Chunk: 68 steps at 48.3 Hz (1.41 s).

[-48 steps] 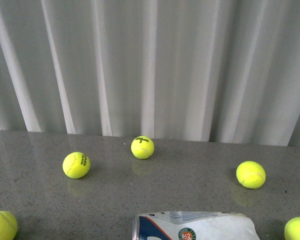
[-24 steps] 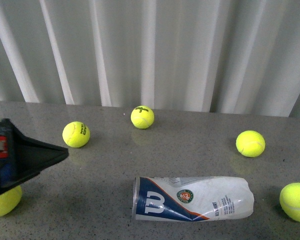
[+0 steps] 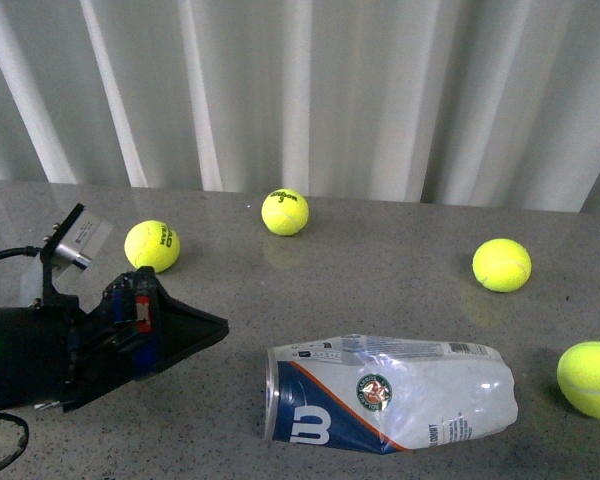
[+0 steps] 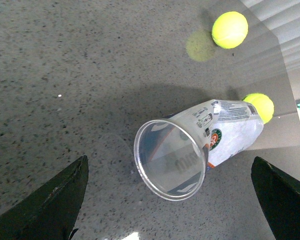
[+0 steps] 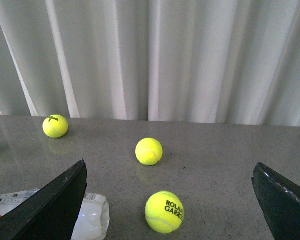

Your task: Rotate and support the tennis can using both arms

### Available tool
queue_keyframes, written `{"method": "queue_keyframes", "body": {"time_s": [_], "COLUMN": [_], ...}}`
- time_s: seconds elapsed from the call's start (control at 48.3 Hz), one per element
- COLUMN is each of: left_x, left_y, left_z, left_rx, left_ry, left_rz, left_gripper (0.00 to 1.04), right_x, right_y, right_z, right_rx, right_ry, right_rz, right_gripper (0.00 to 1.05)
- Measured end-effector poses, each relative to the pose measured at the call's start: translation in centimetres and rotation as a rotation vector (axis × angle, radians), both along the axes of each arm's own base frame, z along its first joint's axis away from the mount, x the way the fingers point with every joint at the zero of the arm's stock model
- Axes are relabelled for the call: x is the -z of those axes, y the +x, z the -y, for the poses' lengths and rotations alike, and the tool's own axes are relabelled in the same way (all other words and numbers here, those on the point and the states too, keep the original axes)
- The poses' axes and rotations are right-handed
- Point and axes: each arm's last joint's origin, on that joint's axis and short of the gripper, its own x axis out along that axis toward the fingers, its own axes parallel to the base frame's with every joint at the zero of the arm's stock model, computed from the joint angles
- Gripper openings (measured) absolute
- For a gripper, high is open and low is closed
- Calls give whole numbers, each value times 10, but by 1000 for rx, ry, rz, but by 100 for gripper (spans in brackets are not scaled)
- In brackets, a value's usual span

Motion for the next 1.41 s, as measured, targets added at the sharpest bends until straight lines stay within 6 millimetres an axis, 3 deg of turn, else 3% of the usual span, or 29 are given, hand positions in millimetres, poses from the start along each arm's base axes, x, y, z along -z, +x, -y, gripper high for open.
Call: {"method": "queue_keyframes", "body": {"time_s": [0.766, 0.993, 1.18, 1.407], "left_x": [21, 34, 41, 41], "left_y": [-2, 11, 17, 20], "left_z": [62, 84, 88, 89], "left_rx": [94, 90, 76, 64], "left_ry": [-113, -126, -144, -178], "left_rz": [-72, -72, -87, -96], "left_gripper": [98, 98, 98, 64], "right_x": [0, 0, 0, 0], "right_y": [0, 0, 0, 0], "right_z": [0, 0, 0, 0], "right_rx": [0, 0, 0, 0], "right_ry": [0, 0, 0, 0], "right_rz": [0, 0, 0, 0], "right_gripper": [98, 98, 98, 98]}}
